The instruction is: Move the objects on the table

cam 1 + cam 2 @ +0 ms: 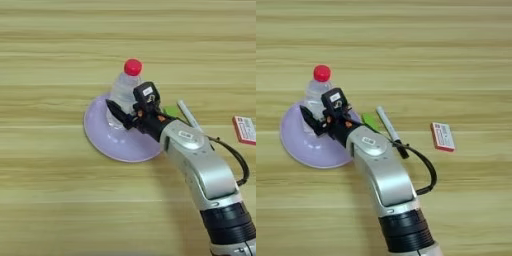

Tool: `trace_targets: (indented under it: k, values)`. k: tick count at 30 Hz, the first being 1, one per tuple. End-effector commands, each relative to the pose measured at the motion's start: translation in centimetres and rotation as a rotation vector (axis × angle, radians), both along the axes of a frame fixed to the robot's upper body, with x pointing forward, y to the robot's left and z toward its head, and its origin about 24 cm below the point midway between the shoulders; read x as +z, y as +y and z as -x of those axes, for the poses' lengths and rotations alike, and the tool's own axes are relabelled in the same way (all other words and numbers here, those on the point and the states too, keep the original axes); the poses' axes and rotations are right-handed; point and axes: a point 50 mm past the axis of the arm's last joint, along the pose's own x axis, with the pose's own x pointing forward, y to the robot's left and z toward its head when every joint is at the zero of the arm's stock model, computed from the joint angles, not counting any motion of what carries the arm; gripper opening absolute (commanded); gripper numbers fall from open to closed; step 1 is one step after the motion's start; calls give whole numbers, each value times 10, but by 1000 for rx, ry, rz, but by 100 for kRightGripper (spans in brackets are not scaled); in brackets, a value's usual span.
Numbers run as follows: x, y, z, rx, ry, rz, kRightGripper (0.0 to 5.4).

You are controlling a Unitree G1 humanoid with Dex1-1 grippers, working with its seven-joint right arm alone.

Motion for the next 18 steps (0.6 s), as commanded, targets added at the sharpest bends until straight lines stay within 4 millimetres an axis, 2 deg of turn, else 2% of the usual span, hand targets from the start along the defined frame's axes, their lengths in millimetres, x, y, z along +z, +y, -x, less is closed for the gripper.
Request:
trace_targets:
  k: [1, 11, 14, 18]
  values:
    - [23, 0, -9, 5, -146, 5, 323]
    - [13, -1, -8, 5, -132, 28, 323]
    - [13, -2, -8, 6, -133, 33, 381]
    - [13, -3, -7, 6, -135, 39, 421]
